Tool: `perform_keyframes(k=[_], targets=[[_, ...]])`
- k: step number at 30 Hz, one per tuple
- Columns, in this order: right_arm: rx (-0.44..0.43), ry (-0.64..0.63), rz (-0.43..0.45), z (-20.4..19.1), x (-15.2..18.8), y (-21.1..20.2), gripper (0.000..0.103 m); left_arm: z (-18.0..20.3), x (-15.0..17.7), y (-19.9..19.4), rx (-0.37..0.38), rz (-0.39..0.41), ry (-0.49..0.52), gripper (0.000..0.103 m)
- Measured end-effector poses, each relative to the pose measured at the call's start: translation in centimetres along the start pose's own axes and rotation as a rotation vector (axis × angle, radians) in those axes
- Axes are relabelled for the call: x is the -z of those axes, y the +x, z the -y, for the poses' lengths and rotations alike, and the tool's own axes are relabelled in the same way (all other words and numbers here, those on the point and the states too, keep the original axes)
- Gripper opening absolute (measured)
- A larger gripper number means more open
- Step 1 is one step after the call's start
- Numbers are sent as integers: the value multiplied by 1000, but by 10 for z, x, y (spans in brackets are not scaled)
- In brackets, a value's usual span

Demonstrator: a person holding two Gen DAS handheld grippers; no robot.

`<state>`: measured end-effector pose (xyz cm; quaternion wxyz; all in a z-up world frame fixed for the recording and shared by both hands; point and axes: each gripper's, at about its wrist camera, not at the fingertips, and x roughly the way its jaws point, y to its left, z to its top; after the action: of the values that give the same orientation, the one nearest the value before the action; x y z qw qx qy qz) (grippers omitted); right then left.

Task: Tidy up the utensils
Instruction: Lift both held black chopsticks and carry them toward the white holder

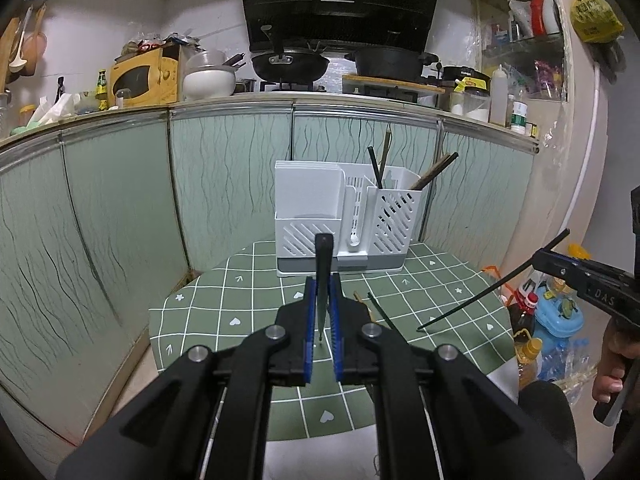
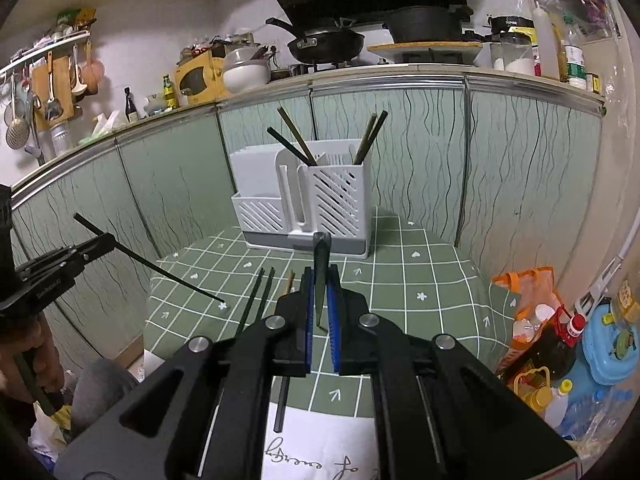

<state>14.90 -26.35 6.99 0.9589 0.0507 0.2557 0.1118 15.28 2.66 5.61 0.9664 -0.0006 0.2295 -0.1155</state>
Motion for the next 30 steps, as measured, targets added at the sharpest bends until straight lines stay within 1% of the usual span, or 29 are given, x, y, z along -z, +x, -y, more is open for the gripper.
perform_keyframes(k=[6,12,17,24,30], targets=[[6,-24,6,-1,-12,-1,6,-1,-8,6,44,-37,13,8],[11,-32,12,2,-26,-4,6,-1,-20,12,87,-55,12,8],[3,-38,13,4,-40,-6,6,1,-35,16,103,-49,22,8],[-11,-28,7,8,-54,-6,6,9,-54,21,150,-42,31,8],[-11,-35,1,10,-60,-7,6,21,-70,25,157,-32,59,8]])
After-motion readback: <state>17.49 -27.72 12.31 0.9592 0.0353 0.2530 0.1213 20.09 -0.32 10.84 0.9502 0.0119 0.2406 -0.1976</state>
